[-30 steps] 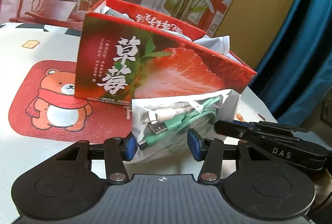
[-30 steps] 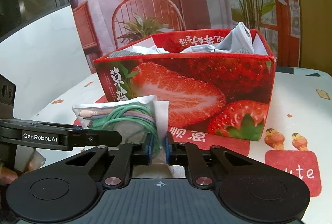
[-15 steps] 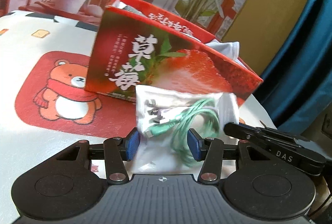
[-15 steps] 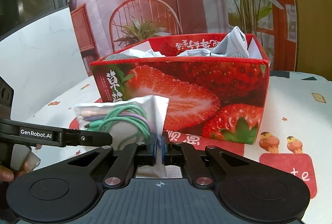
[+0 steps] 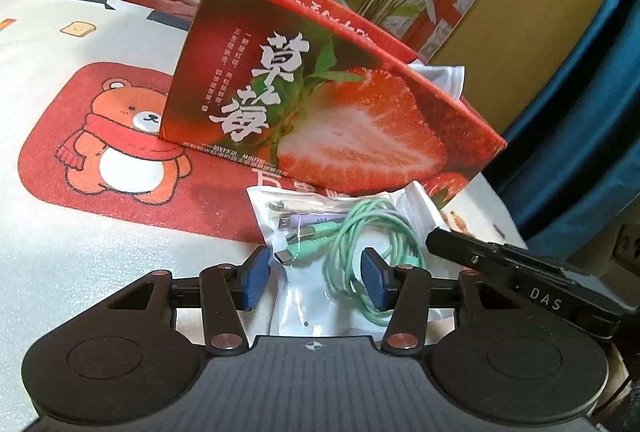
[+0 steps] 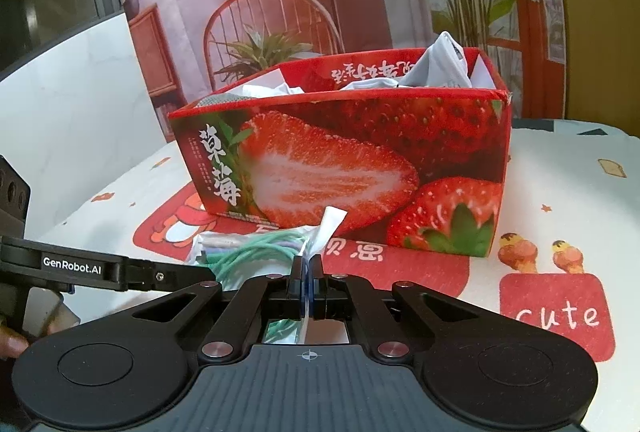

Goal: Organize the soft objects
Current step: 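Lift the cable bag with both grippers and carry it over the red box, then lower the cable bag into the red box and open both grippers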

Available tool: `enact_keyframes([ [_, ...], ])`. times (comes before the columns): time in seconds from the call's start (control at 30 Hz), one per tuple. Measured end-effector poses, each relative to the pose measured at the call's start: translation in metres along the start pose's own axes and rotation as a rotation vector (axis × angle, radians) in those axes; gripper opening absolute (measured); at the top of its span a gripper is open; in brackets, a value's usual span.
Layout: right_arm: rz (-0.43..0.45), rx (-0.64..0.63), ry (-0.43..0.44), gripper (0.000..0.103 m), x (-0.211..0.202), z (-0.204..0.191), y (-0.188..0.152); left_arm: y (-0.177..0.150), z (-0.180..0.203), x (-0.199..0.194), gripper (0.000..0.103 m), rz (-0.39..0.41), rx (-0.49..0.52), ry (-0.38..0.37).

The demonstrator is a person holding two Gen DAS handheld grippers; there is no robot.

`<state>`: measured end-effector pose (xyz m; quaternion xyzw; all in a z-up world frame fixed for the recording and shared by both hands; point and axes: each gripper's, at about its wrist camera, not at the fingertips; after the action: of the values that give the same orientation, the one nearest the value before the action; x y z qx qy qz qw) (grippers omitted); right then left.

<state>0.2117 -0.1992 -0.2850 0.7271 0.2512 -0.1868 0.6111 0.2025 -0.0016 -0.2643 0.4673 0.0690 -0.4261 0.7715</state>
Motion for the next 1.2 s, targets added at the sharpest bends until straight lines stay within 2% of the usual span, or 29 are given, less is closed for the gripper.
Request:
enact_keyframes([
  [0.1,0.017,0.003,0.002,0.001,-0.003,0.0,0.004,0.004,0.003,-0.006,0.052,0.03,-0.003,-0.018],
  [0.27,0.077,0.002,0.01,0.001,-0.014,-0.001,0.021,0.023,0.019,-0.022,0.052,0.097,0.063,-0.042],
  [0.5,0.173,-0.057,0.011,0.001,-0.026,-0.007,0.056,0.059,0.047,-0.034,0.052,0.17,0.185,-0.019],
  [0.67,0.214,-0.046,0.02,0.002,-0.024,-0.008,0.082,0.085,0.057,-0.034,0.052,0.198,0.227,-0.012],
  [0.83,0.232,-0.024,0.017,0.002,-0.01,-0.004,0.109,0.113,0.058,-0.02,0.052,0.198,0.248,0.006],
  [1.0,0.234,0.014,0.005,0.002,0.013,0.002,0.132,0.146,0.05,0.002,0.052,0.212,0.19,0.014],
  [1.07,0.219,0.026,-0.009,0.002,0.027,0.005,0.143,0.158,0.046,0.018,0.052,0.201,0.172,0.03],
  [1.2,0.182,0.015,-0.043,0.002,0.054,0.01,0.155,0.172,0.043,0.046,0.052,0.145,0.216,0.087],
])
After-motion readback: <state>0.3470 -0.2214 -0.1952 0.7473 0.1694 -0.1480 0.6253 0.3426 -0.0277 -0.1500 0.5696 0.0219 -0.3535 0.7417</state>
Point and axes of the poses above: each gripper's, at about its wrist camera, not at the fingertips, and x roughly the way its jaws point, z to its right, y to its top, and after that the axes turned 11 degrees about -y, right-handed
